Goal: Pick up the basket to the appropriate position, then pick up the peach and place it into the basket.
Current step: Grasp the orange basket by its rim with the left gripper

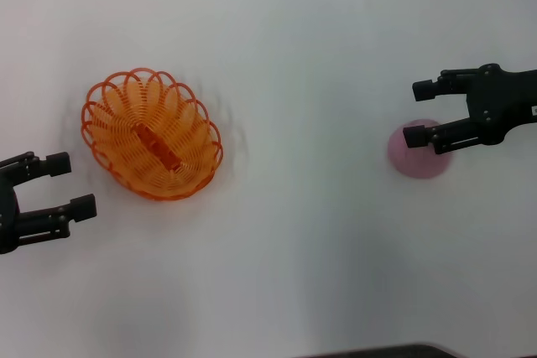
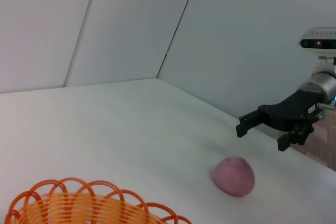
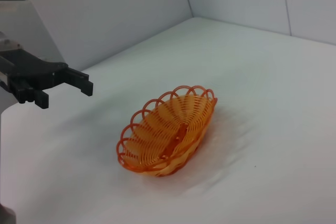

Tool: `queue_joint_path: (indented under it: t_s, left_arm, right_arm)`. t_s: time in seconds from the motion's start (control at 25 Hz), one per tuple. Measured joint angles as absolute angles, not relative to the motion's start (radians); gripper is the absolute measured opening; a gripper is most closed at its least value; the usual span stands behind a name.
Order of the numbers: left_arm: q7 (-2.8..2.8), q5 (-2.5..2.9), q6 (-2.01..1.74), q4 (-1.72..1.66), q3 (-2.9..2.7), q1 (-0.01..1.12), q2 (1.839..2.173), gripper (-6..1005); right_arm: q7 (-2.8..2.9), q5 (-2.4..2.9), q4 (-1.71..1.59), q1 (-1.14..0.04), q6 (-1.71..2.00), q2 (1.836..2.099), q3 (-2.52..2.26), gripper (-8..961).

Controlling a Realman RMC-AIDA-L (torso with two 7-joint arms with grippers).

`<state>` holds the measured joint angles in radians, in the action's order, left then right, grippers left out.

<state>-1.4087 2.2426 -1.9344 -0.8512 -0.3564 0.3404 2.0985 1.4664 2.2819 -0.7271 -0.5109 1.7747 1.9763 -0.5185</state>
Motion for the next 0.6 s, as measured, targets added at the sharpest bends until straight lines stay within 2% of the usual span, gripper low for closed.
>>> queue_joint_path:
  t_s: [0.6]
  left_arm:
    - [-1.408, 2.243, -1.934, -0.851, -0.357, 0.335, 2.101, 871]
  right_arm:
    - [1.466, 2.284, -0.727, -0.51, 1.779, 1.98, -0.519, 942]
